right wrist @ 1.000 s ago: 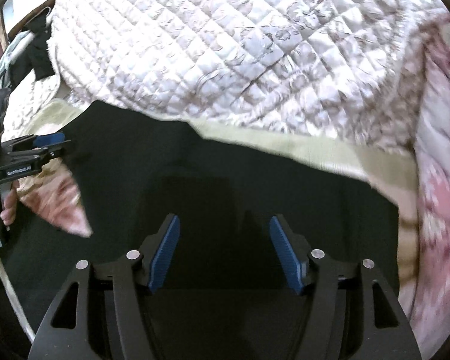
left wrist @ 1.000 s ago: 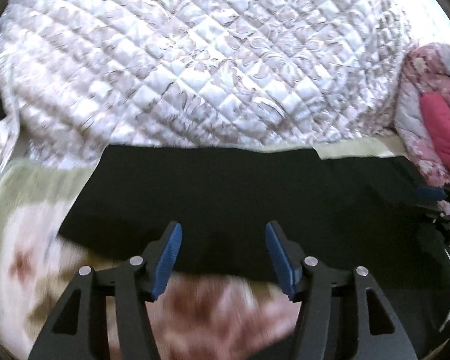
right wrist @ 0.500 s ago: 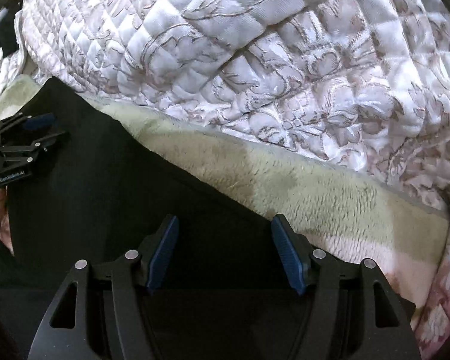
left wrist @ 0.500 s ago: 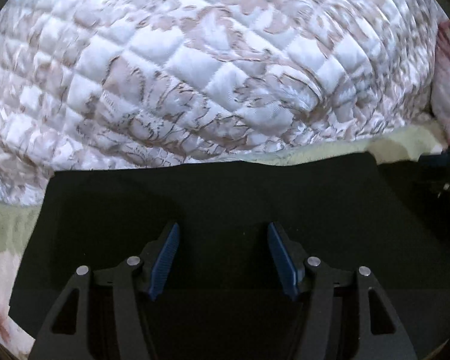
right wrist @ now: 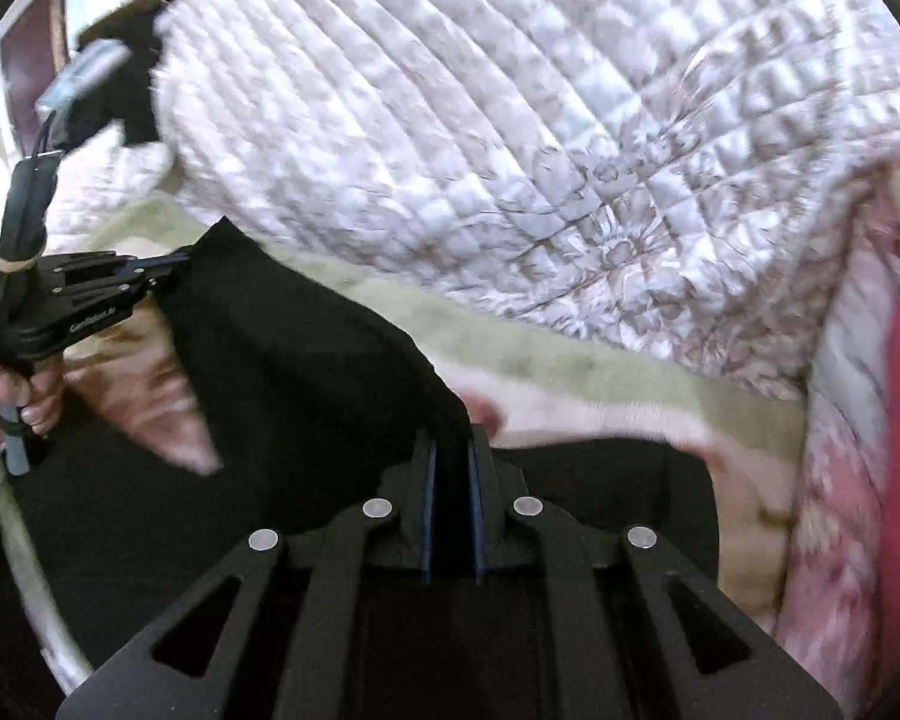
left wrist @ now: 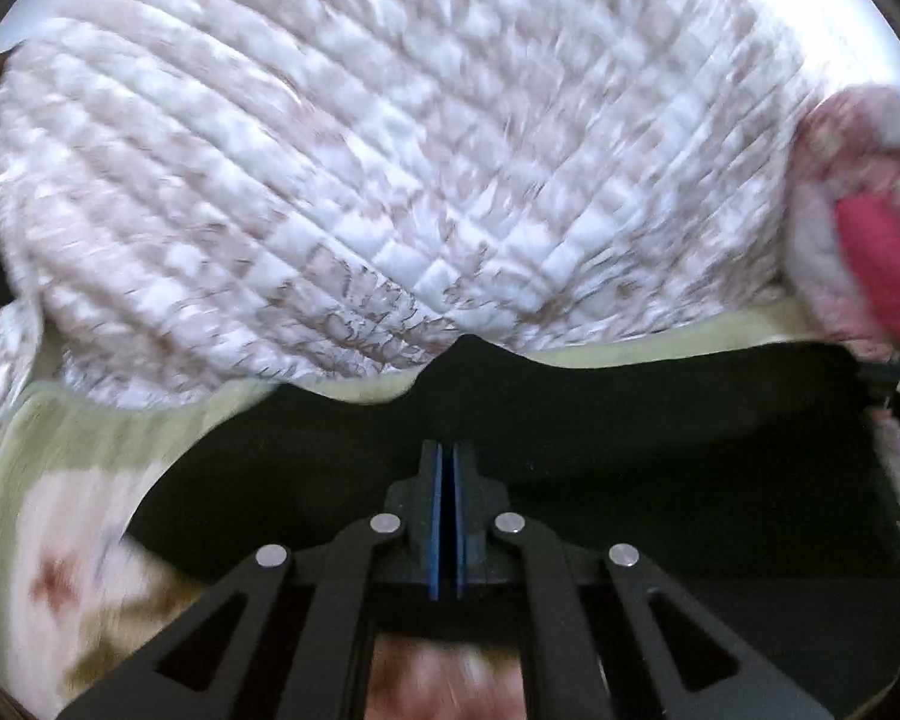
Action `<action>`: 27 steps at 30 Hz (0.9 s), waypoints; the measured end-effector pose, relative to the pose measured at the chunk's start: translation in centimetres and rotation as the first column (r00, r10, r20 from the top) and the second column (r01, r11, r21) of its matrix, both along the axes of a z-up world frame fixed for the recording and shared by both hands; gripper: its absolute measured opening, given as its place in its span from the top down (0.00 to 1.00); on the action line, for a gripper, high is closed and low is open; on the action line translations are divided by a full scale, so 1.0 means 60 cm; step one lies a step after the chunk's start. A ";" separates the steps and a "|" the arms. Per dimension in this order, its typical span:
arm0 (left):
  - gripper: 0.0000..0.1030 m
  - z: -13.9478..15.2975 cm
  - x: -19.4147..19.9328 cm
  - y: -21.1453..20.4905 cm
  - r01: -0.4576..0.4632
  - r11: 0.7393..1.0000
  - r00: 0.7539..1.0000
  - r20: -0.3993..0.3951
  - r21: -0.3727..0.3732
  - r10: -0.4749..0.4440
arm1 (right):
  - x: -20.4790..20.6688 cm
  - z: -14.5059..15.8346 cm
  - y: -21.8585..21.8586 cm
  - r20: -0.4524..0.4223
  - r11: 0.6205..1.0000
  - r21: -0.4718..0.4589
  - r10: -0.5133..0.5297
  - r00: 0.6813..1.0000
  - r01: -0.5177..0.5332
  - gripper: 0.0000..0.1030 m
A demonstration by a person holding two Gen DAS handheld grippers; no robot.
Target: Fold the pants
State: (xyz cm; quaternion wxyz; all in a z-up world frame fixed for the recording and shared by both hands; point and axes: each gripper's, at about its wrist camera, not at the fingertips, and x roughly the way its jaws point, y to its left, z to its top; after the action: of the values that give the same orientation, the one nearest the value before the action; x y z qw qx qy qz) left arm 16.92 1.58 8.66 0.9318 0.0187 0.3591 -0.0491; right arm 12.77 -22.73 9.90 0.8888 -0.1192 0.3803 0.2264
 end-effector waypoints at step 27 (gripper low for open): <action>0.63 -0.037 -0.265 0.045 -0.086 0.984 0.987 -0.146 -0.154 0.063 | -0.285 -0.110 -0.098 -0.288 0.870 0.271 -0.335 0.897 0.411 0.51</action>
State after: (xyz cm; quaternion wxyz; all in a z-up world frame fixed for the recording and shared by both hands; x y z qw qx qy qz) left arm 1.01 4.30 6.45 0.9038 -0.0730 0.4194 -0.0442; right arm -4.31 -28.61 3.30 0.8724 0.1321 0.4547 0.1211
